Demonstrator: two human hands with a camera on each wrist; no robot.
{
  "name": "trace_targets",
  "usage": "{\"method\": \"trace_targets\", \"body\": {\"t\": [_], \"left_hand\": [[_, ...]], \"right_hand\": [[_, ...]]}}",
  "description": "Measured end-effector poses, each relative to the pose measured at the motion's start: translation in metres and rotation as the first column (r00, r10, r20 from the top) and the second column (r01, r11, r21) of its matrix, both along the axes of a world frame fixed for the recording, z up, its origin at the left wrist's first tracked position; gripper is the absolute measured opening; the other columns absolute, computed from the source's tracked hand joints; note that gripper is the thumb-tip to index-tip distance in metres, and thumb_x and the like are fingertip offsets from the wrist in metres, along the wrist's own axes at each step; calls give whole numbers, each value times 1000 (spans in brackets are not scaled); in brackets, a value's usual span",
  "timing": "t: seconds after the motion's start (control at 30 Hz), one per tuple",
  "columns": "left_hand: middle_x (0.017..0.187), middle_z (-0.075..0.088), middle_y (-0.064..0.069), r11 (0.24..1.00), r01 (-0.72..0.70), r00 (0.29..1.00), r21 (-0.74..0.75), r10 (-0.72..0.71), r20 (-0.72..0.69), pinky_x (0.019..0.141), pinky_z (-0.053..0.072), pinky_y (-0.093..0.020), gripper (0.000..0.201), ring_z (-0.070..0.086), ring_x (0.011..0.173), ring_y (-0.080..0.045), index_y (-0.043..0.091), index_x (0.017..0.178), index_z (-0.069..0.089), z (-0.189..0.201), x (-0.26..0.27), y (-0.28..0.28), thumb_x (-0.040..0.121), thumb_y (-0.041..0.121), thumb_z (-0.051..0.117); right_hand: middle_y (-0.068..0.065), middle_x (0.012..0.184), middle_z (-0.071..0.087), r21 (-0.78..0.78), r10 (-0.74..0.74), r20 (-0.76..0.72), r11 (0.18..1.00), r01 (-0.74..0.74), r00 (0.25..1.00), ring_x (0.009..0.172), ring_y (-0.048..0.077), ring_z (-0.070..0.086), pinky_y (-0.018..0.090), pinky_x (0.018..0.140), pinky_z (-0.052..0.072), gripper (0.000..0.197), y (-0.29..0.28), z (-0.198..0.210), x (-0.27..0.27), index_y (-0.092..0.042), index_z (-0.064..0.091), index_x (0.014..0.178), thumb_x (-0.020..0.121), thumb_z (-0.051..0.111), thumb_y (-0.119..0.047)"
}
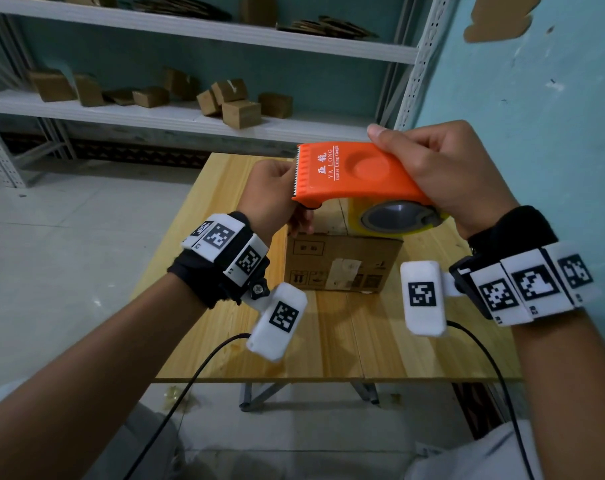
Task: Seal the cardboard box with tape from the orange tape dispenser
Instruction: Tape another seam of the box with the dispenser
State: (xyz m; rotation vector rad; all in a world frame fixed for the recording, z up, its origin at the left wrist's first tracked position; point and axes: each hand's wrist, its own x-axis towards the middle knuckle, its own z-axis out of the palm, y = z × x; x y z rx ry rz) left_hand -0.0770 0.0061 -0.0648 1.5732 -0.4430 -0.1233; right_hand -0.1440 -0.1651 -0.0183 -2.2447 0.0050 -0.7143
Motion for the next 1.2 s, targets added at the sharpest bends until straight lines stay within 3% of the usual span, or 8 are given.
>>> {"method": "trace_targets", "body": {"t": [0.27, 0.47, 0.53, 0.6, 0.67, 0.87, 1.07, 1.2], "left_hand": [[34, 47, 4, 998, -57, 998, -16, 57, 35, 32, 30, -17, 43, 40, 29, -9, 8, 59, 51, -3, 4, -1, 101, 8, 41], [36, 51, 8, 994, -106, 992, 23, 104, 77, 35, 34, -13, 43, 46, 32, -1, 12, 61, 55, -1, 5, -2, 100, 25, 46], [38, 53, 7, 994, -105, 988, 26, 101, 116, 37, 36, -13, 44, 47, 35, -1, 11, 62, 58, -1, 6, -1, 100, 30, 47], [45, 57, 4, 994, -104, 983, 45, 96, 157, 40, 39, -15, 46, 51, 38, -2, 6, 68, 63, -2, 7, -1, 99, 35, 46], [52, 60, -1, 989, -119, 974, 86, 100, 204, 42, 40, -17, 51, 55, 41, -4, -2, 75, 65, -4, 9, -2, 99, 38, 45], [59, 65, -17, 969, -170, 948, 178, 111, 299, 53, 44, -28, 59, 57, 48, -20, -5, 72, 64, -9, 18, 0, 99, 42, 43], [62, 65, -20, 938, -241, 920, 249, 139, 366, 64, 55, -46, 61, 62, 55, -32, -6, 71, 64, -13, 19, -3, 99, 44, 43], [63, 67, -19, 932, -245, 924, 267, 142, 354, 66, 56, -49, 61, 65, 59, -33, -4, 71, 65, -14, 18, -5, 99, 45, 43]], "right_hand": [[22, 76, 68, 4, 3, 0, 1000, -3, 1000, 70, 31, 66, 35, 66, 52, 60, 4, -1, 2, 3, 73, 81, 90, 63, -56], [16, 68, 66, -53, -11, 7, 999, 11, 1000, 57, 15, 61, 26, 62, 46, 58, 4, -2, 1, 0, 72, 75, 91, 62, -55], [18, 67, 65, -76, -10, 10, 997, 10, 1000, 55, 17, 60, 27, 61, 45, 59, 3, -2, 0, 0, 72, 73, 90, 62, -56], [18, 67, 66, -101, -10, 5, 995, 11, 1000, 58, 21, 62, 29, 60, 47, 60, 1, -1, -1, -1, 72, 72, 89, 61, -58], [15, 63, 64, -118, -13, 0, 993, 13, 1000, 52, 13, 57, 23, 56, 43, 59, -1, 0, -2, -3, 71, 69, 89, 62, -58], [-4, 47, 54, -154, -26, -36, 988, 20, 999, 45, 4, 51, 11, 50, 37, 56, -6, 0, -6, -12, 64, 57, 88, 62, -60], [15, 59, 60, -170, -13, -75, 985, 0, 997, 47, 11, 52, 21, 55, 40, 65, -14, 0, -9, -1, 69, 67, 86, 61, -63], [0, 49, 57, -156, -10, -110, 988, -7, 994, 43, 6, 51, 12, 49, 37, 61, -18, 1, -12, -5, 67, 63, 86, 62, -61]]}}
